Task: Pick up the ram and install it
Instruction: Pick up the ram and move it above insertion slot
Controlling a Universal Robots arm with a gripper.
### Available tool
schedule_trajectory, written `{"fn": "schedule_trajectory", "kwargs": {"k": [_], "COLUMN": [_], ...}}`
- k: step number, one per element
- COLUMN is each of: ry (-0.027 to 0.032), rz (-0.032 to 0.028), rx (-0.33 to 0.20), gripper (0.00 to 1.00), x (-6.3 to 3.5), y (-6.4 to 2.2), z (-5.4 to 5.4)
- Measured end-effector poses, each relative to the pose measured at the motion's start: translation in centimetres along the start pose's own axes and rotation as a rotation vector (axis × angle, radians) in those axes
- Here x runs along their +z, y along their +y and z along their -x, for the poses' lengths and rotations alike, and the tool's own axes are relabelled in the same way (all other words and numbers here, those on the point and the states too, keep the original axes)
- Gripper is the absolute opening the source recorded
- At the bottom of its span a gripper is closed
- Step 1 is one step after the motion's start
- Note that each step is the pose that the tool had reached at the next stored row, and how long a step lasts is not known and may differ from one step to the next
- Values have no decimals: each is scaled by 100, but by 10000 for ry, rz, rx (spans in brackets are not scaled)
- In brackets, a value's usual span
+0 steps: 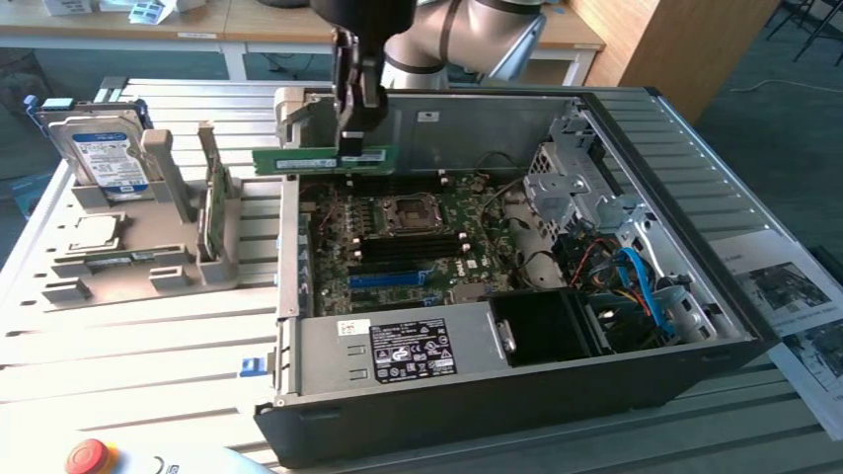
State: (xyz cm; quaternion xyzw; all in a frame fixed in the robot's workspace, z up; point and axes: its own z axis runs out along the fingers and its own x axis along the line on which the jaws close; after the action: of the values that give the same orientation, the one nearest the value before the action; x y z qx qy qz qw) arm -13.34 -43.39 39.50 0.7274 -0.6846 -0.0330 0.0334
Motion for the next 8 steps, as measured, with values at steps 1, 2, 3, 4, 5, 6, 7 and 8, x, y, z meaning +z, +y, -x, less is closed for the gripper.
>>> {"fn": "schedule_trajectory", "kwargs": {"k": [1,2,3,4,5,6,7,8], "ry": [0,0,0,-1,0,0,0,1], "rz": [0,0,0,0,0,0,1,0], "rx": [1,2,1,0,0,1,1,0], "gripper": [11,11,11,11,11,11,11,11], "x": [-3,-7,-10,-13,-17,-21,-25,-29], "y": [-35,-71,-108,-145,-182,-224,-262,-302], "z": [-3,-6,-9,-13,-17,-21,-24,-28]}}
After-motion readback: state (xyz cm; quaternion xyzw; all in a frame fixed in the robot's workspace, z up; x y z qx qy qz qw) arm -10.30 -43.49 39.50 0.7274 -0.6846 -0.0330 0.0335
